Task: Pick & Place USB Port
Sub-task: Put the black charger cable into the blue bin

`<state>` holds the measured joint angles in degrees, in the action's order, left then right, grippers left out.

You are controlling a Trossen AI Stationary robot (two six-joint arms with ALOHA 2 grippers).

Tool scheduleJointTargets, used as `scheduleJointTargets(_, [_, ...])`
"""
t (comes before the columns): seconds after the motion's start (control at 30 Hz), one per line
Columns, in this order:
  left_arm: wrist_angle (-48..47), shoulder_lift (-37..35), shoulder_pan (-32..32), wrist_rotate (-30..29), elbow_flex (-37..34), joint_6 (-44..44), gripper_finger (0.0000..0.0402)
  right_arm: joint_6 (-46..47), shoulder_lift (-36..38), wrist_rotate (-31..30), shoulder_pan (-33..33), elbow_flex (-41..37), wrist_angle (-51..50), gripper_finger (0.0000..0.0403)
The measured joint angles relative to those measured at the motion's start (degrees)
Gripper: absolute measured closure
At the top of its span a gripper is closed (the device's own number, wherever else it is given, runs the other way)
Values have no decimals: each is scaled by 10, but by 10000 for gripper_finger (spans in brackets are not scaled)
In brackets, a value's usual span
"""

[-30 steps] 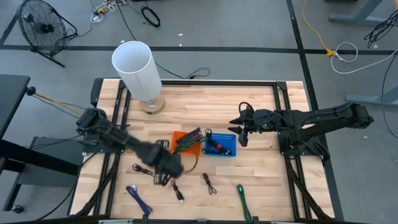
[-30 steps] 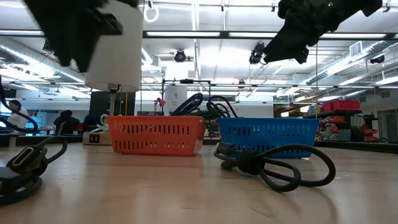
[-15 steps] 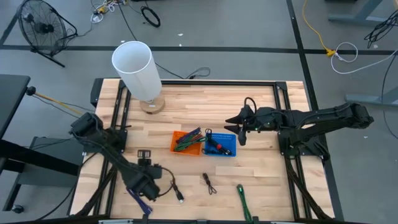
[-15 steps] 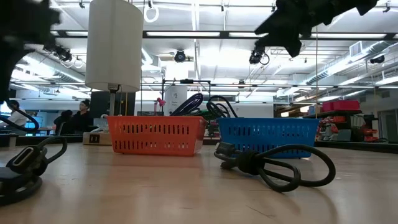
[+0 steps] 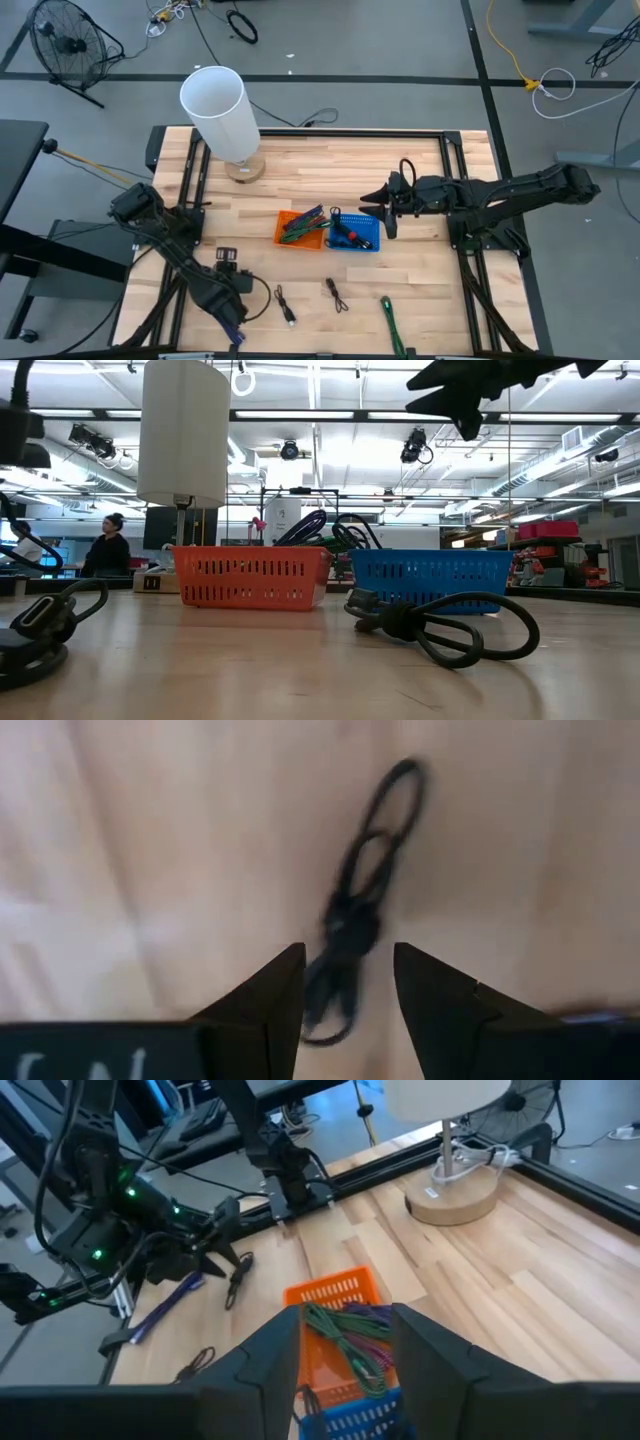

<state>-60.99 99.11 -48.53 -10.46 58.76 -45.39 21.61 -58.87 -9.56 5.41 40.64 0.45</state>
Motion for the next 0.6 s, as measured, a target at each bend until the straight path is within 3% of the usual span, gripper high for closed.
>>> scheduleJointTargets(0.37, [47,2,12,7,0,16,243,0,0,-1,18,0,12,247])
scheduleJointTargets(0.6, [133,-2,21,10,-58,12,248,0,0,0,28,0,27,247])
